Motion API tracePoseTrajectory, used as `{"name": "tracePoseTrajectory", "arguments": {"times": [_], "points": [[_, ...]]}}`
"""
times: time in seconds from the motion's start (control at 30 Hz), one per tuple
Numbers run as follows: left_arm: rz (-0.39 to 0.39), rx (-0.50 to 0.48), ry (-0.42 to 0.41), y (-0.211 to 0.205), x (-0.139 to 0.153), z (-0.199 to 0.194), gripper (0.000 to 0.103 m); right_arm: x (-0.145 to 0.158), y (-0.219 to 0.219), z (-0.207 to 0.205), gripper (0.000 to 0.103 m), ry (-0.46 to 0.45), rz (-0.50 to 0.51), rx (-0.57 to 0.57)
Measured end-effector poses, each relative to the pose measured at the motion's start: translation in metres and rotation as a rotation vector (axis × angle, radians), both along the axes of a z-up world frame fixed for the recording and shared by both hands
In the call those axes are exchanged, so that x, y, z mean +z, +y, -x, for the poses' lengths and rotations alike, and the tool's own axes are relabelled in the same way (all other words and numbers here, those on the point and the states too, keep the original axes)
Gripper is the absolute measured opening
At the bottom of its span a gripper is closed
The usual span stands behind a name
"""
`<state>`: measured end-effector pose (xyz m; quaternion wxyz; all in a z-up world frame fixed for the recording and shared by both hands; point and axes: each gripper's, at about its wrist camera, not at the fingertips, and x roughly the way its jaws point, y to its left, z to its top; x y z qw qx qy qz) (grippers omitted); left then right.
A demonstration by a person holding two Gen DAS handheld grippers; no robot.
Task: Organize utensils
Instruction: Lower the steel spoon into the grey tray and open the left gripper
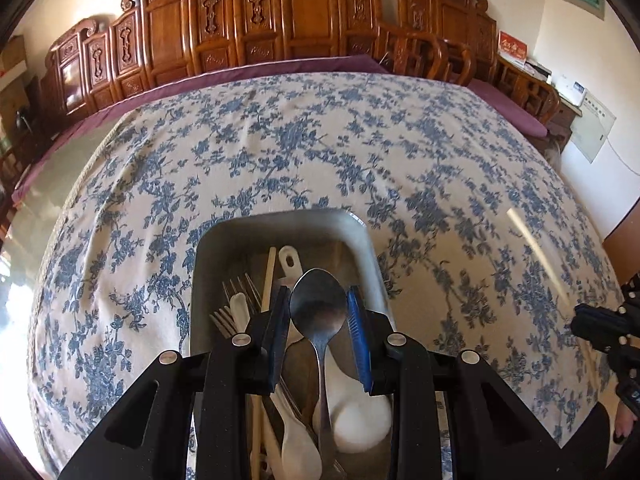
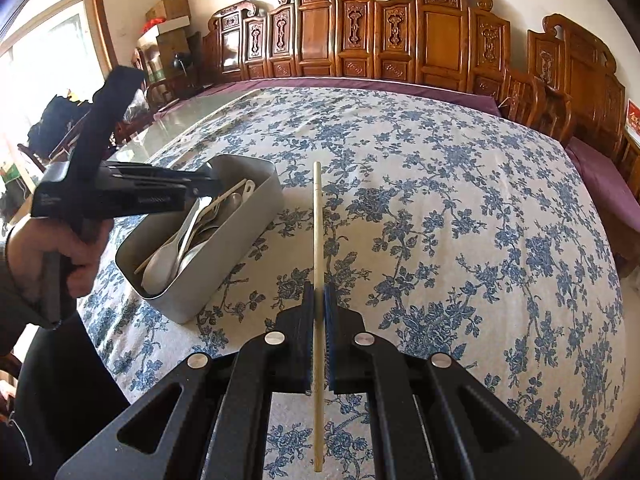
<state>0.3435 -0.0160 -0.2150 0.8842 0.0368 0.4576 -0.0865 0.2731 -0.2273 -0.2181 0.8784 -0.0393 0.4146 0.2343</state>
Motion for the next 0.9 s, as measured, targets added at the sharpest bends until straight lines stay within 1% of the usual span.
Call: {"name": "tracePoseTrajectory", "arguments": {"times": [0.3,0.63,0.7,0.77,0.9], "points": [[-0.007,-0.01,0.04,-0.001,-0.011,-0.002,0.027,0.002,0.002,0.001,0.006,0.0,0.001,0.001],[0.011,-0.004,0.036,0.016,-0.004,0.007,0.027,0.004,0.011,0.004,0.006,0.008,0.002,0.005],[0.014,-0.001,0.036,0.019,-0.003,0.007,0.028,0.005,0.013,0.005,0.006,0.008,0.003,0.009],[0.022,0.008,0.03,0.024,0.0,0.008,0.036,0.006,0.017,0.005,0.006,0.005,0.005,0.013],[0.044,0.016,0.011,0.032,0.009,0.013,0.036,0.011,0.024,0.005,0.006,0.0,-0.001,0.016]]}}
